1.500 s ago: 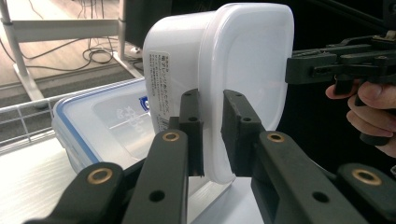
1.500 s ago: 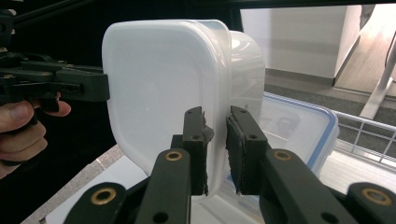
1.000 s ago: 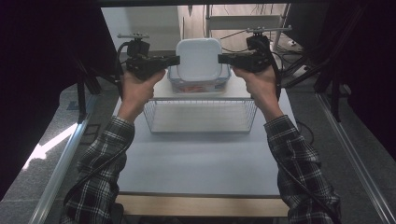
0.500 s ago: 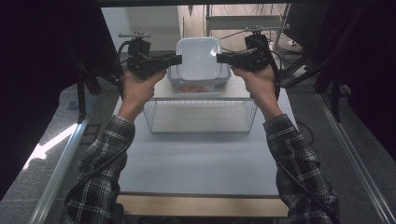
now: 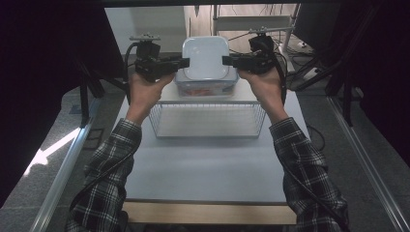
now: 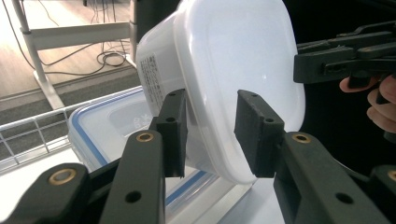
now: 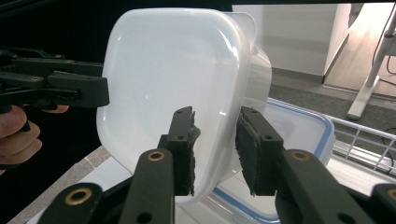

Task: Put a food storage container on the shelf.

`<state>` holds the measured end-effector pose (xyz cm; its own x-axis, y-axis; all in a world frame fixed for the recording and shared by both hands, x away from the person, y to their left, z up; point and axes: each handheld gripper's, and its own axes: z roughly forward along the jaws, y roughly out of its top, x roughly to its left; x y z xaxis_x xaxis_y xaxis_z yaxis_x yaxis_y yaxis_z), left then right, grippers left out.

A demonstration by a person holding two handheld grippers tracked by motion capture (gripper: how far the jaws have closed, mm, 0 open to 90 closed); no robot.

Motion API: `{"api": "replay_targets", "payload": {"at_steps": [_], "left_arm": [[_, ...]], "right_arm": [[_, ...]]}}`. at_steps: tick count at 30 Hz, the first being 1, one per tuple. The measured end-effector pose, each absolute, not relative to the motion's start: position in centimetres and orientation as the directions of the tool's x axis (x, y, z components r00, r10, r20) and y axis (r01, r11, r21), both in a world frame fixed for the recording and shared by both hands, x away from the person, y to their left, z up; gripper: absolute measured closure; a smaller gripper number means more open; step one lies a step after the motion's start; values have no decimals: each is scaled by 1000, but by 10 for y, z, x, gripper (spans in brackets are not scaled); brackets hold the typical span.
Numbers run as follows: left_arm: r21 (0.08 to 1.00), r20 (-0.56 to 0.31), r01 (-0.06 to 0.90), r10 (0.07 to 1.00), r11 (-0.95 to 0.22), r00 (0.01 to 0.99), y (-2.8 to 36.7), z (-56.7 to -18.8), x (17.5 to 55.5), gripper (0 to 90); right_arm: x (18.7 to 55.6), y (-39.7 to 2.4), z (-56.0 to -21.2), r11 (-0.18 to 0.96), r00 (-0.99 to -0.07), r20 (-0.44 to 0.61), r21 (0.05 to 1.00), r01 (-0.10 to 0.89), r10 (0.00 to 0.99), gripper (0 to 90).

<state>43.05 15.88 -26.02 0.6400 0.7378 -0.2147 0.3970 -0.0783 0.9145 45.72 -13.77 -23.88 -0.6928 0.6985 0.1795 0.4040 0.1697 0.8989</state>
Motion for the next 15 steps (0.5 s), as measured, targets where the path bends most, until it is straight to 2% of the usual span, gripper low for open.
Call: {"api": "replay_targets", "payload": {"at_steps": [15], "left_arm": [[911,-211,404,750,-81,627,155,-259,439,593]], "right_arm": [[466,-136,-239,154,-682,191,899,410,706,632]]}}
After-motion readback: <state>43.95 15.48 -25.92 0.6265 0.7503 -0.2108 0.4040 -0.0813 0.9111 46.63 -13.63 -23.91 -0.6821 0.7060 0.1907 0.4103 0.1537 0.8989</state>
